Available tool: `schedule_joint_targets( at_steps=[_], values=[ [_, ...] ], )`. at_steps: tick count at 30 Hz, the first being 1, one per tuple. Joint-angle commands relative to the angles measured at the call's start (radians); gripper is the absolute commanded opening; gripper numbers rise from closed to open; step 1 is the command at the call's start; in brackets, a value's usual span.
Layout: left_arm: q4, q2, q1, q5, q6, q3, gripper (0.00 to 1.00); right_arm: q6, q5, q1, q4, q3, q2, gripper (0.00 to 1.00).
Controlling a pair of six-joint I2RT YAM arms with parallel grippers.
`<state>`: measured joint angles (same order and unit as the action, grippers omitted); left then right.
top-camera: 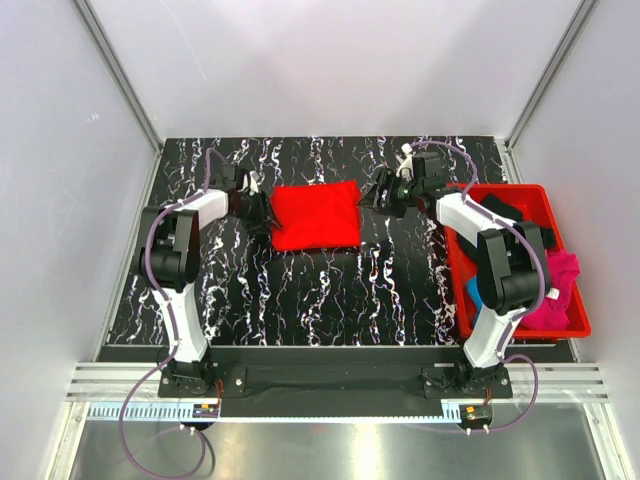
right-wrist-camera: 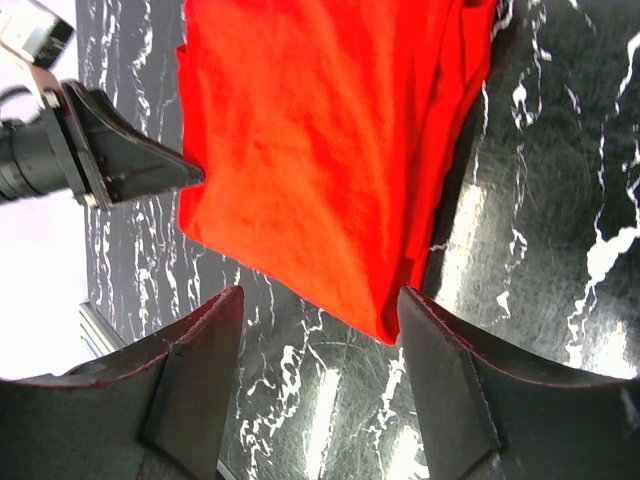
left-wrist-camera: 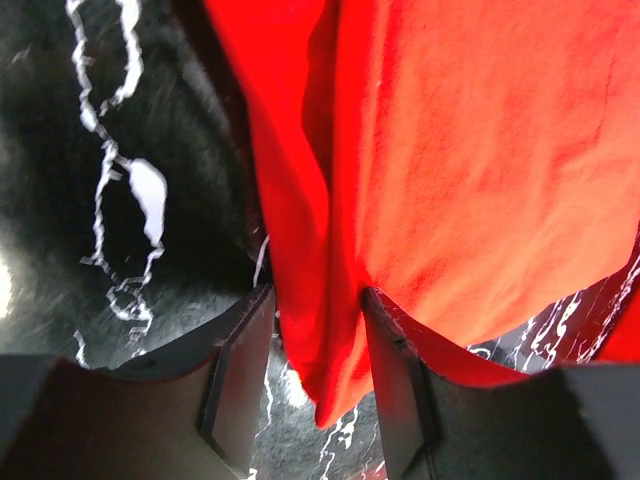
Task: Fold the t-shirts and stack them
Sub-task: Fold the tshirt, then neatly place the folded tshirt to the corner
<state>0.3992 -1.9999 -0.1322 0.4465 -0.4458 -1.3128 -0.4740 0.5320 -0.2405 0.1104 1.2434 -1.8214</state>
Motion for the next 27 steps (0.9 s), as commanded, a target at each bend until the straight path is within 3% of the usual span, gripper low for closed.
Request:
schedule_joint_targets(
  at_steps=[1, 9, 18, 22, 24, 27],
  values=[
    [0.006, -0.045, -0.009, -0.009, 0.005, -0.066, 0.47, 0.011, -0.012, -0.008, -0.026, -0.039, 0.048, 0.70],
    [0.007, -0.051, -0.007, -0.152, -0.028, -0.155, 0.55, 0.018, -0.020, -0.008, -0.029, -0.047, 0.054, 0.70],
    [0.036, -0.141, -0.014, -0.120, -0.031, -0.267, 0.55, 0.028, -0.021, -0.008, -0.034, -0.042, 0.031, 0.70],
    [0.027, -0.160, -0.017, -0.104, -0.030, -0.259, 0.46, 0.025, -0.020, -0.008, -0.040, -0.033, 0.020, 0.70],
    [0.030, -0.163, -0.017, -0.104, -0.022, -0.264, 0.34, 0.025, -0.018, -0.008, -0.040, -0.030, 0.017, 0.70],
    [0.059, -0.178, -0.011, -0.111, -0.004, -0.311, 0.24, 0.018, -0.015, -0.008, -0.043, -0.022, 0.016, 0.70]
  ],
)
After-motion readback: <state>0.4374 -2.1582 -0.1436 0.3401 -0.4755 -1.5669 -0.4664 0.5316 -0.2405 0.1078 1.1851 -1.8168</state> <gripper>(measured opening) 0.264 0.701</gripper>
